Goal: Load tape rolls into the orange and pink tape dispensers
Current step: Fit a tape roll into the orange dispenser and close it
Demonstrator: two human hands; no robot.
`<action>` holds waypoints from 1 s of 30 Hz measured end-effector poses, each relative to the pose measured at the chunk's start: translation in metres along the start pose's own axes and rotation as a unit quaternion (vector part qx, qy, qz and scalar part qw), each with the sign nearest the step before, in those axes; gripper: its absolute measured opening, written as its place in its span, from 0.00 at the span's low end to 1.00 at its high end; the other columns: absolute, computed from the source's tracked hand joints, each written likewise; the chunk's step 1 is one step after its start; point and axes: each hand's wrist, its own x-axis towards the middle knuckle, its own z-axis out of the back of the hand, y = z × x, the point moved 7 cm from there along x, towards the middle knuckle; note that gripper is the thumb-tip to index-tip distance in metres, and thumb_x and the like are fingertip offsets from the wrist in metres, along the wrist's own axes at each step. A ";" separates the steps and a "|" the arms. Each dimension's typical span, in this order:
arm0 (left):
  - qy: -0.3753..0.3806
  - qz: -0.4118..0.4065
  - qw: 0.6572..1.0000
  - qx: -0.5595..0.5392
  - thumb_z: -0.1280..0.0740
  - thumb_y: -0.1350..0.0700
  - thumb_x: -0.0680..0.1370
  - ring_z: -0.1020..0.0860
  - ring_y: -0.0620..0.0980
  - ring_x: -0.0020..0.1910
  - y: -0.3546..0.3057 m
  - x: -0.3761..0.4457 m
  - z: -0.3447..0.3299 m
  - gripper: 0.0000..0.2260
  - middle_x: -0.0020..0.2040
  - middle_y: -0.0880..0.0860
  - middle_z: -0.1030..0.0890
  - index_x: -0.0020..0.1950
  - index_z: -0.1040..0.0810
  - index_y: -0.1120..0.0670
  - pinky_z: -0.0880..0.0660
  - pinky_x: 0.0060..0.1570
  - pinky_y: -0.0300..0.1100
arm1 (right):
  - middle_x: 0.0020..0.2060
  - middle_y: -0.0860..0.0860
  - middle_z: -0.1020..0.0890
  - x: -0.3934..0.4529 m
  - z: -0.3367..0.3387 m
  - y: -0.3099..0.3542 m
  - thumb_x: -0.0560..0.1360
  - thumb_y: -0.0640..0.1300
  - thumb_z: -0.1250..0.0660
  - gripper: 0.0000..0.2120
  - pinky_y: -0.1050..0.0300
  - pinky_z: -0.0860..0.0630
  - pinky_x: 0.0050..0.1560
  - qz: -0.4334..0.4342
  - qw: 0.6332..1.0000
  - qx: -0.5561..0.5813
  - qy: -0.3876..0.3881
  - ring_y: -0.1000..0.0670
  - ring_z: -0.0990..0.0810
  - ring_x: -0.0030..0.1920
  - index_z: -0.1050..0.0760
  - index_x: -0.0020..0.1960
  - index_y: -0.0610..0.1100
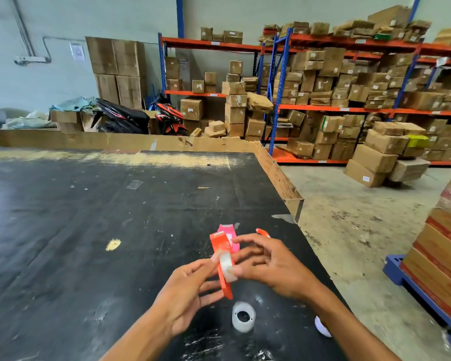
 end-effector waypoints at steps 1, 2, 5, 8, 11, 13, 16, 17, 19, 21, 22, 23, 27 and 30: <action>-0.005 0.000 1.000 -0.004 0.30 0.47 0.68 0.18 0.51 0.41 0.000 0.001 0.000 0.20 0.46 0.58 0.16 0.52 0.18 0.61 0.19 0.46 0.45 | 0.45 0.42 0.15 0.005 0.010 -0.001 0.68 0.44 0.25 0.18 0.57 0.18 0.46 0.002 0.999 0.015 -0.028 0.47 0.15 0.42 0.22 0.56 0.42; -0.015 -0.002 1.000 -0.006 0.30 0.47 0.68 0.18 0.50 0.41 0.000 0.004 0.000 0.19 0.46 0.58 0.16 0.50 0.18 0.60 0.19 0.44 0.44 | 0.42 0.41 0.15 0.011 0.023 -0.006 0.71 0.45 0.28 0.13 0.60 0.18 0.42 0.000 0.998 0.029 -0.062 0.48 0.15 0.38 0.20 0.52 0.40; -0.038 -0.006 0.999 -0.005 0.29 0.46 0.66 0.17 0.50 0.41 -0.002 0.012 -0.003 0.22 0.47 0.58 0.15 0.52 0.18 0.61 0.20 0.50 0.47 | 0.35 0.44 0.16 0.038 0.069 -0.048 0.74 0.47 0.31 0.08 0.62 0.23 0.35 -0.046 0.981 -0.090 -0.168 0.52 0.19 0.32 0.18 0.43 0.43; -0.069 -0.005 0.997 -0.016 0.30 0.48 0.68 0.16 0.50 0.41 -0.001 0.020 -0.005 0.25 0.47 0.58 0.15 0.57 0.21 0.64 0.22 0.55 0.50 | 0.37 0.47 0.13 0.062 0.084 -0.104 0.72 0.50 0.32 0.07 0.52 0.21 0.46 -0.126 0.953 -0.239 -0.136 0.46 0.16 0.41 0.18 0.40 0.50; -0.093 -0.001 0.996 -0.017 0.31 0.50 0.73 0.17 0.51 0.43 0.003 0.026 -0.008 0.21 0.47 0.58 0.15 0.58 0.21 0.64 0.22 0.55 0.50 | 0.49 0.47 0.14 0.072 0.083 -0.124 0.72 0.48 0.33 0.11 0.52 0.23 0.50 -0.126 0.935 -0.309 -0.116 0.43 0.17 0.53 0.19 0.54 0.53; -0.108 0.001 0.994 -0.018 0.32 0.51 0.75 0.19 0.53 0.45 0.007 0.029 -0.010 0.19 0.49 0.59 0.16 0.58 0.21 0.64 0.22 0.55 0.51 | 0.50 0.48 0.14 0.075 0.084 -0.123 0.71 0.46 0.30 0.14 0.51 0.22 0.51 -0.115 0.934 -0.312 -0.127 0.44 0.18 0.53 0.20 0.57 0.51; -0.121 0.001 0.992 -0.018 0.32 0.52 0.75 0.19 0.54 0.46 0.011 0.028 -0.018 0.18 0.51 0.60 0.16 0.58 0.21 0.64 0.23 0.58 0.53 | 0.42 0.44 0.13 0.065 0.082 -0.116 0.69 0.41 0.27 0.15 0.50 0.20 0.49 -0.115 0.975 -0.131 -0.137 0.46 0.16 0.42 0.20 0.55 0.48; -0.122 0.001 0.992 -0.017 0.32 0.52 0.74 0.19 0.54 0.47 0.012 0.027 -0.021 0.18 0.51 0.62 0.16 0.58 0.21 0.64 0.24 0.58 0.53 | 0.41 0.41 0.13 0.057 0.081 -0.108 0.69 0.40 0.26 0.16 0.51 0.21 0.46 -0.108 0.984 -0.044 -0.134 0.47 0.17 0.39 0.20 0.56 0.46; -0.120 -0.002 0.993 -0.012 0.31 0.52 0.74 0.20 0.55 0.48 0.013 0.028 -0.028 0.18 0.53 0.64 0.17 0.57 0.21 0.63 0.23 0.57 0.52 | 0.42 0.41 0.13 0.038 0.076 -0.087 0.70 0.39 0.27 0.16 0.52 0.20 0.43 -0.087 0.986 0.098 -0.099 0.48 0.17 0.41 0.21 0.57 0.45; -0.109 -0.003 0.994 -0.005 0.31 0.51 0.74 0.19 0.55 0.47 0.015 0.029 -0.036 0.19 0.51 0.63 0.16 0.58 0.21 0.63 0.22 0.54 0.49 | 0.42 0.42 0.13 0.018 0.072 -0.066 0.71 0.40 0.27 0.15 0.57 0.18 0.41 -0.060 0.985 0.148 -0.061 0.51 0.17 0.42 0.20 0.57 0.46; -0.099 -0.001 0.995 -0.002 0.31 0.49 0.73 0.19 0.54 0.47 0.017 0.029 -0.042 0.20 0.51 0.61 0.16 0.58 0.21 0.63 0.21 0.53 0.48 | 0.42 0.42 0.13 0.007 0.070 -0.059 0.70 0.41 0.27 0.15 0.58 0.18 0.41 -0.047 0.985 0.160 -0.049 0.51 0.17 0.42 0.20 0.57 0.46; -0.087 0.002 0.996 0.001 0.30 0.48 0.72 0.18 0.54 0.48 0.019 0.029 -0.048 0.21 0.52 0.59 0.16 0.58 0.20 0.62 0.21 0.53 0.48 | 0.42 0.40 0.14 -0.002 0.069 -0.053 0.69 0.43 0.27 0.16 0.57 0.19 0.42 -0.037 0.984 0.167 -0.044 0.50 0.18 0.42 0.20 0.57 0.46; -0.043 0.001 0.999 0.002 0.31 0.45 0.70 0.20 0.56 0.52 0.028 0.026 -0.071 0.24 0.56 0.61 0.16 0.59 0.21 0.61 0.22 0.54 0.48 | 0.39 0.42 0.17 -0.033 0.070 -0.045 0.65 0.48 0.27 0.21 0.57 0.19 0.43 -0.018 0.982 0.177 -0.058 0.49 0.19 0.42 0.20 0.58 0.46; -0.031 -0.013 0.999 0.009 0.31 0.44 0.67 0.19 0.53 0.49 0.029 0.020 -0.082 0.25 0.50 0.57 0.15 0.57 0.20 0.60 0.20 0.45 0.42 | 0.37 0.51 0.15 -0.048 0.075 -0.046 0.68 0.43 0.27 0.18 0.62 0.19 0.43 -0.014 0.982 0.169 -0.082 0.54 0.18 0.42 0.19 0.58 0.46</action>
